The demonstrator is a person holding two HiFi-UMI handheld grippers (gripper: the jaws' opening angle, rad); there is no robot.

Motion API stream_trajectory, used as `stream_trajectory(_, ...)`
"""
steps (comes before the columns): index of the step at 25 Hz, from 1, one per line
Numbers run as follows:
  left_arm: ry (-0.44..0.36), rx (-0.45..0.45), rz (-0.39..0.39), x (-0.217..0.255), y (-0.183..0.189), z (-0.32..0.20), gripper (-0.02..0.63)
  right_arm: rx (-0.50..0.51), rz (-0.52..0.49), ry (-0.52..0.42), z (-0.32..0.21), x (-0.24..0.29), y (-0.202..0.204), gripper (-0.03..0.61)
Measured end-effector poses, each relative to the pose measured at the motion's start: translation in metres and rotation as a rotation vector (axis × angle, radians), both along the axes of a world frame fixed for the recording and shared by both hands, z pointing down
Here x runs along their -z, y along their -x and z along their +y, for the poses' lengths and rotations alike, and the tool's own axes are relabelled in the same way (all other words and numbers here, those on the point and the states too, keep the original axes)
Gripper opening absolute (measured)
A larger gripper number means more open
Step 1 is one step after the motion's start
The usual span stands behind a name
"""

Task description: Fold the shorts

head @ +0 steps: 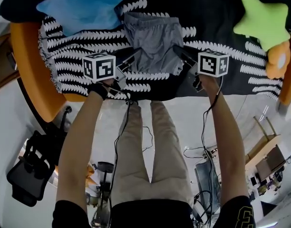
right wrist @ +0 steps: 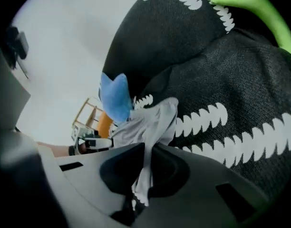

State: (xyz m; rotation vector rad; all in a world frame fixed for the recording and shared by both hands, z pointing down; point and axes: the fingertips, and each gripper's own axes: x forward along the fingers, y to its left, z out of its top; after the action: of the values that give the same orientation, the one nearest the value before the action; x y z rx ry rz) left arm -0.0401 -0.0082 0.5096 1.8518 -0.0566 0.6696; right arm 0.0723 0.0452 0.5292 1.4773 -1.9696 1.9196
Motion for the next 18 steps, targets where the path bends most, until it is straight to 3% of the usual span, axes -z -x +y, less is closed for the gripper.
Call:
stream_trajectory(4,0.016,0.039,0.22,0.056,0.009,-0.011,0.046,-0.13,-0.111,-0.084,0.007,0.043,-0.018,0.032)
stream_trajectory(7,0.009,0.014,0.303,0.073,0.012,-0.008,0.046,-0.164,-0.179,-0.153,0.01,0.069,-0.02,0.032)
stream_trajectory(14,0.007,-0.042,0.335,0.101,0.012,0.003,0.046,-0.139,-0.188,-0.219,0.018,0.11,-0.015,0.032)
stream_trajectory(18,0.081,-0.062,0.328,0.116,0.026,0.036,0.047,-0.092,-0.193,-0.183,0.05,0.128,0.002,0.032)
